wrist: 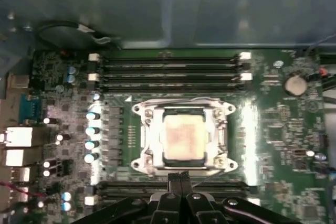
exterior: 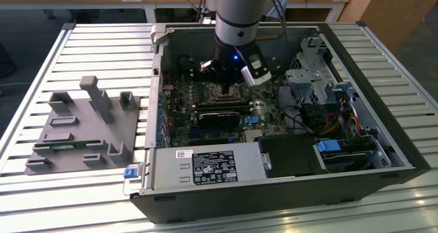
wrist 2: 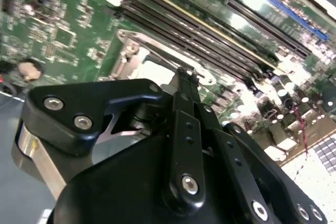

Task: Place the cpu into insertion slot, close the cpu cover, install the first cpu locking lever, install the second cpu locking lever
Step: 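Install the second cpu locking lever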

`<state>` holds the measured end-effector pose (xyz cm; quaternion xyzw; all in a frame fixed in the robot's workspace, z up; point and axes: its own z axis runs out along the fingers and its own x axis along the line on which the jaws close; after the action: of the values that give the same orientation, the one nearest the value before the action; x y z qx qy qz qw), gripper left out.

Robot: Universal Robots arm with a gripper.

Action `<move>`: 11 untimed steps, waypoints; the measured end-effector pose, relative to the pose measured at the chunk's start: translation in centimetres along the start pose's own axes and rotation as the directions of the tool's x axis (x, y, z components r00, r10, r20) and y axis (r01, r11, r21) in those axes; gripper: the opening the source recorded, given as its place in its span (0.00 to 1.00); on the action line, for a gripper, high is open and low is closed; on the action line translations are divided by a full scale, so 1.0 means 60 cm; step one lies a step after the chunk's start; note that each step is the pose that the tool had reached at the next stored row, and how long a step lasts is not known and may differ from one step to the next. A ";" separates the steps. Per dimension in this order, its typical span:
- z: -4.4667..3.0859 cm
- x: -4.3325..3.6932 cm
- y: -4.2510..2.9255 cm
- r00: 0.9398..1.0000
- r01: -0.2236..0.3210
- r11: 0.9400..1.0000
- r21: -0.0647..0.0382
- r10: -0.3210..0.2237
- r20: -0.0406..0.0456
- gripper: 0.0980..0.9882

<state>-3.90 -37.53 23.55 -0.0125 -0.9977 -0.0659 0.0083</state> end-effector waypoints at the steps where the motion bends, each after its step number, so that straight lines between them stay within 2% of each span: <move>1: 0.002 0.004 -0.001 1.000 0.000 1.000 0.000 0.000 0.000 0.01; 5: 0.005 0.007 -0.002 1.000 0.000 1.000 0.000 0.000 0.000 0.01; 11: 0.007 0.010 -0.012 1.000 0.000 1.000 -0.002 0.000 0.000 0.01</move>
<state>-4.55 -38.17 23.07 -0.0126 -0.9977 -0.0667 0.0084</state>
